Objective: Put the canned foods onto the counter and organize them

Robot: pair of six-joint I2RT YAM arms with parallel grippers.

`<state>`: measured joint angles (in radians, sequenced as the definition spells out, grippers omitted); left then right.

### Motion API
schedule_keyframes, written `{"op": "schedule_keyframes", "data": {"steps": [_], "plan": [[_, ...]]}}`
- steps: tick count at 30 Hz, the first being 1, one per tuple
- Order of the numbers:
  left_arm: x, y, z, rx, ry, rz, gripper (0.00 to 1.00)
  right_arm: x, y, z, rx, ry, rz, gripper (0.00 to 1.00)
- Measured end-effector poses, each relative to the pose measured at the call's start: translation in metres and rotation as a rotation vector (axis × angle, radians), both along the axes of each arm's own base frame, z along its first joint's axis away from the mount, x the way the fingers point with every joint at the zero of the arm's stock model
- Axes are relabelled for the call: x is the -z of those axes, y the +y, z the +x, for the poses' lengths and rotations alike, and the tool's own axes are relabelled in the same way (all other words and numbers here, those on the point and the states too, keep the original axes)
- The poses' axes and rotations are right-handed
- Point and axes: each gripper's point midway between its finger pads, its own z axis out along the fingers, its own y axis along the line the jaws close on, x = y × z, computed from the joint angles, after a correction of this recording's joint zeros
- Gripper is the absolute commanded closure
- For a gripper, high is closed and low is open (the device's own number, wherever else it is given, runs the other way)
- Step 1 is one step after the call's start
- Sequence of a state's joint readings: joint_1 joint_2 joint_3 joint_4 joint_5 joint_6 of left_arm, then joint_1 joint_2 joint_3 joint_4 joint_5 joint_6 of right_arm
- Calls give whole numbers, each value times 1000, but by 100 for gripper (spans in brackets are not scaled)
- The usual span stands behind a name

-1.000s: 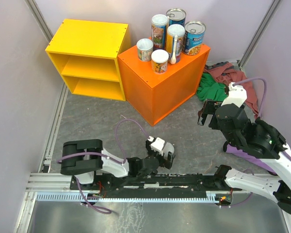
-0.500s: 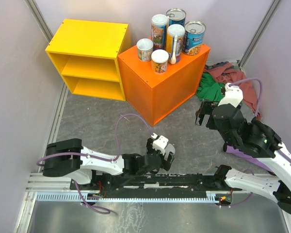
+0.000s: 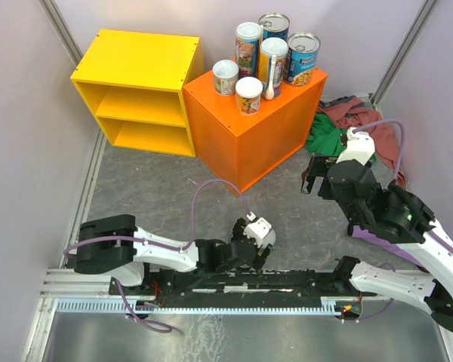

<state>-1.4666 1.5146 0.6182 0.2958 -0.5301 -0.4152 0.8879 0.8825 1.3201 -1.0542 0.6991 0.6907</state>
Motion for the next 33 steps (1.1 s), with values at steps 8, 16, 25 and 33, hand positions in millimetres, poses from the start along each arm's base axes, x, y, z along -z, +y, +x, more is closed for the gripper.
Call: {"op": "schedule_keyframes", "data": {"steps": [8,16,25,33], "plan": [[-8,-2,9,-17,-53,12,4,0,0,0,-3,-1,-5,1],[-11,-5,15,-15,-93,10,4,0,-1,0,-6,-1,-11,1],[-12,-12,24,-15,-97,-21,5,1,0,0,-18,1,-20,1],[-12,-23,31,-5,-85,-49,18,1,0,0,-23,0,-28,1]]}}
